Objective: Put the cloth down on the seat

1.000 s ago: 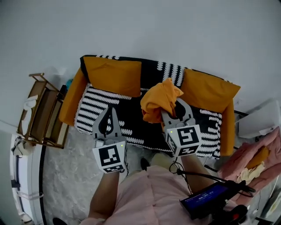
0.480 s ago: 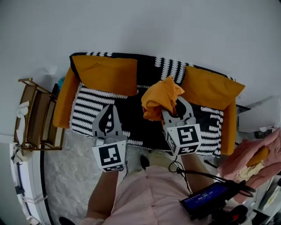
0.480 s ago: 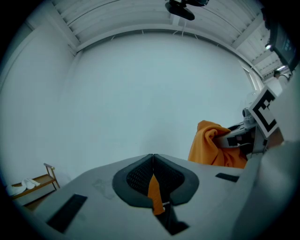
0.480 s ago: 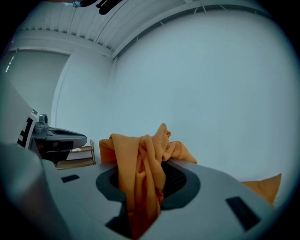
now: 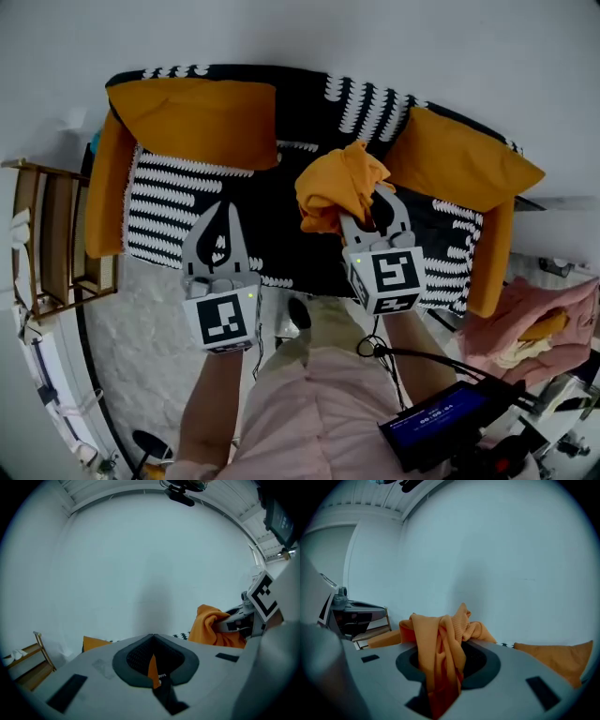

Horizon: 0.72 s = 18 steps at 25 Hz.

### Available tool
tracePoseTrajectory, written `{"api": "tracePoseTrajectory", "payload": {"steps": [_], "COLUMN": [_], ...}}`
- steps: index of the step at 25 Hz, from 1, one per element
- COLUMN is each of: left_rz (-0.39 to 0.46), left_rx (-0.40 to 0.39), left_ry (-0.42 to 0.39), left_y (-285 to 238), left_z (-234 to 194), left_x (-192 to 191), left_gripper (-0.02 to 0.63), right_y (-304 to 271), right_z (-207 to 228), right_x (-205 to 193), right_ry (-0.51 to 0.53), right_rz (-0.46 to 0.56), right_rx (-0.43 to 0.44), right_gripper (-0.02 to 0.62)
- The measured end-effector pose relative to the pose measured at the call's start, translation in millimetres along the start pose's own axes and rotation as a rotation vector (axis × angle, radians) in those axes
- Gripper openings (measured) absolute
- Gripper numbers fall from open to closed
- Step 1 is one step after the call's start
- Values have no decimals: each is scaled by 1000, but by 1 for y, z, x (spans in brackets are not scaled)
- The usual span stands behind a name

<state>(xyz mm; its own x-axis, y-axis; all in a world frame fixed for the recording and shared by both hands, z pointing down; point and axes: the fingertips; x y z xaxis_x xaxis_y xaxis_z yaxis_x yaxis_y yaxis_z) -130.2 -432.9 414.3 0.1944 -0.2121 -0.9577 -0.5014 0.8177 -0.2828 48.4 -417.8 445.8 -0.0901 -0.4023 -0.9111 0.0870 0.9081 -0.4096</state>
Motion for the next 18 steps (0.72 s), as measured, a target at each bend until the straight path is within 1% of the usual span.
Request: {"api": "tracePoseTrajectory", "payload": {"steps": [5, 13, 18], "left_rz": [-57, -154, -191], "left_rx": [-8, -21, -14], "left_ry": [28, 68, 86], "left_y": [-40, -89, -104], "left_z": [3, 0, -4], "left_x": [-26, -73, -93], "left_gripper": [11, 11, 11], "right_y": [-42, -104, -130], "right_z": [12, 13, 15], "right_x": [-41, -110, -136], "right_ry": [-12, -5, 2], "right_rz": [-86, -233, -288], "right_rx": [17, 54, 64], "right_gripper": [143, 147, 149]}}
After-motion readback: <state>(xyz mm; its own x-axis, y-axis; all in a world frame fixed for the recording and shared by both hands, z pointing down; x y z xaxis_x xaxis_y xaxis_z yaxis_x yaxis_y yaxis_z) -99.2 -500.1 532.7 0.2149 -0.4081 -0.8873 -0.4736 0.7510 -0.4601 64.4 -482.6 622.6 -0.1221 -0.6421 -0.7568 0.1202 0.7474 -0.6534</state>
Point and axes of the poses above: the fingertips, and each gripper's own axes: y backward along the fingers, z to its right, x out of its top, and after that the axes turned 6 degrees about -x, right-handed
